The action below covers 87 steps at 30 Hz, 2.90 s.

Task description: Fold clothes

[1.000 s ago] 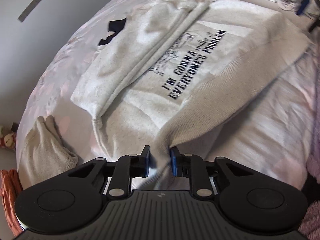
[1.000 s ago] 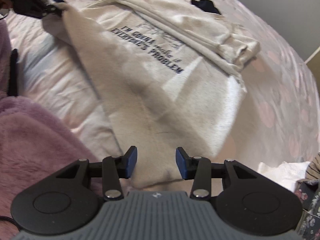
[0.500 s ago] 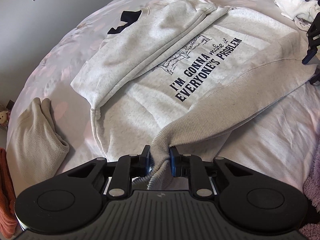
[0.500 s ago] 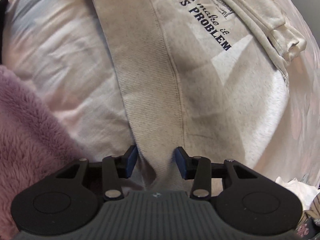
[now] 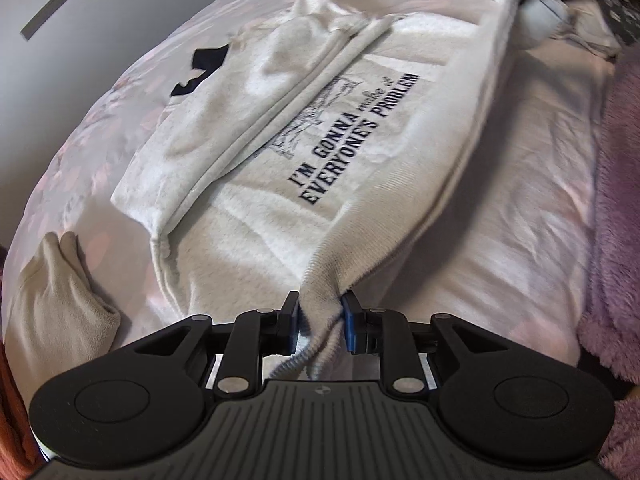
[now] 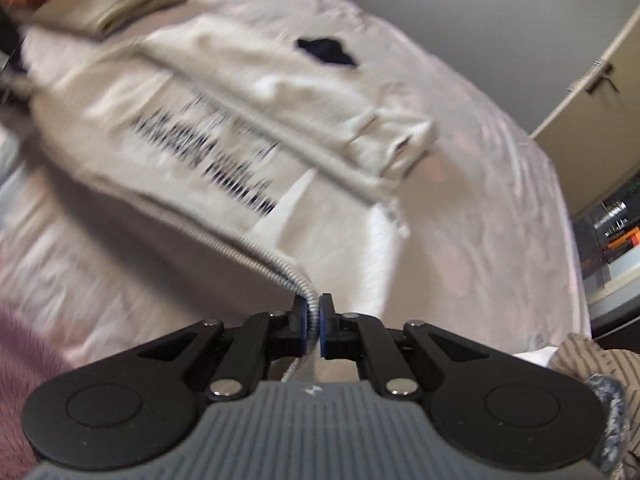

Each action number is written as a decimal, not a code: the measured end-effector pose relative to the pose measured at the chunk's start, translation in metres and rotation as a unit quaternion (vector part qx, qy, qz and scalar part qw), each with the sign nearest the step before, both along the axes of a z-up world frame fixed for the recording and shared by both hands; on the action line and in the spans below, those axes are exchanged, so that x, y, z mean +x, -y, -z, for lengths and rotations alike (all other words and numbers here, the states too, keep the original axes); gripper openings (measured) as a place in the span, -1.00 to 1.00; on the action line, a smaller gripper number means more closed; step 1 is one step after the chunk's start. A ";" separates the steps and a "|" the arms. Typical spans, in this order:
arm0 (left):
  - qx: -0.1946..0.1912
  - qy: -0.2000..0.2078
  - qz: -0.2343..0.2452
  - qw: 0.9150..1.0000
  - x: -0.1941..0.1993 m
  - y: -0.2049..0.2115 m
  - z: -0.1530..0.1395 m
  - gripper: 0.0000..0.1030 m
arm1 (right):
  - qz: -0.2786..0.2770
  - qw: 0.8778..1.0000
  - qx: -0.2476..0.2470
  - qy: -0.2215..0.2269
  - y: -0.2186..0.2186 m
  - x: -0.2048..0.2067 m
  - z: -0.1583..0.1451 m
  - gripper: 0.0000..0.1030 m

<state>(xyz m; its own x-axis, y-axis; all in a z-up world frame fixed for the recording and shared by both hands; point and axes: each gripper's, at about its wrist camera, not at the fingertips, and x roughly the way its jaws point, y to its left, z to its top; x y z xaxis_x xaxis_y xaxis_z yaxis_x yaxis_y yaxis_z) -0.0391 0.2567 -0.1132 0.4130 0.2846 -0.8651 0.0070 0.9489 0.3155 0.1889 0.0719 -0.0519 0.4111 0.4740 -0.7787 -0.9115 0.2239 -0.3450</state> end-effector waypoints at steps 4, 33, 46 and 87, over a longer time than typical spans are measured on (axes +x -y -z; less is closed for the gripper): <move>-0.007 -0.013 0.031 0.999 -0.007 0.020 0.004 -0.48 | 0.004 1.000 0.013 0.006 -0.017 0.015 -0.015 -0.88; -0.016 -0.171 0.091 0.981 0.019 0.046 0.091 0.58 | 0.030 0.999 0.032 -0.032 -0.011 0.032 -0.002 -0.87; 0.033 -0.102 -0.014 0.994 -0.002 0.015 0.039 -0.70 | 0.009 1.000 0.017 -0.008 0.013 0.013 0.004 -0.87; 0.139 0.164 -0.054 0.975 -0.111 0.072 -0.142 -0.80 | -0.062 0.973 0.132 0.177 0.183 -0.165 -0.130 -0.99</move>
